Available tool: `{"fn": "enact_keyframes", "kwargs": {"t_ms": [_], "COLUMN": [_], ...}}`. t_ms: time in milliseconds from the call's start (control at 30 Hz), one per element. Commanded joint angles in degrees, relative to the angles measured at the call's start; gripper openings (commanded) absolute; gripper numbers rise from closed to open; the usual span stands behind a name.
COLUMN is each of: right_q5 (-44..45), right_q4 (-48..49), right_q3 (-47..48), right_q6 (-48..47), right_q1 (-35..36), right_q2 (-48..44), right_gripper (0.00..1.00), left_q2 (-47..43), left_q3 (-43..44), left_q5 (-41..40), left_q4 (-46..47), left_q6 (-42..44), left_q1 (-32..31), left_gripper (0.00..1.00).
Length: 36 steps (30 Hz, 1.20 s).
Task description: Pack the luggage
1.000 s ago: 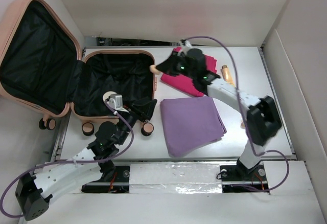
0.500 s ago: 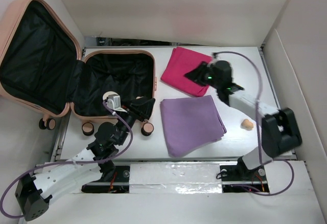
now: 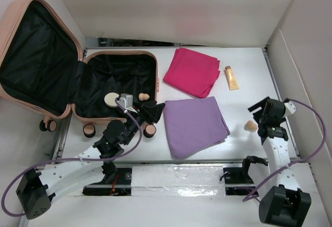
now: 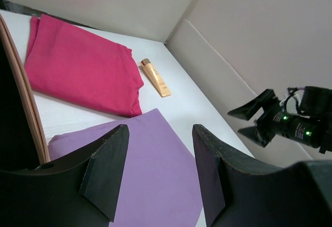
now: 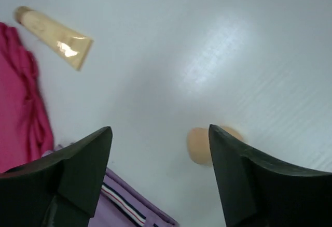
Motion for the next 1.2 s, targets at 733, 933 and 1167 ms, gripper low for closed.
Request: {"fn": "enact_keyframes", "kwargs": {"t_ms": [733, 933, 1167], "right_q5": [-6.2, -7.0, -9.1], "right_q4": [5.6, 0.7, 12.4], "right_q3": [-0.4, 4.4, 15.9], "right_q6": [-2.3, -2.1, 6.0], "right_q1": [-4.0, 6.9, 34.8], "right_q2": [22.3, 13.9, 18.3], "right_gripper": [0.11, 0.11, 0.1], "left_q2": [-4.0, -3.2, -7.5], "left_q3": [2.0, 2.0, 0.0], "left_q5": [0.6, 0.7, -2.6], "left_q4": [2.1, 2.3, 2.2], "left_q6": [-0.1, -0.3, -1.0], "left_q1": [0.3, 0.3, 0.3], "left_gripper": [0.5, 0.49, 0.47]}}
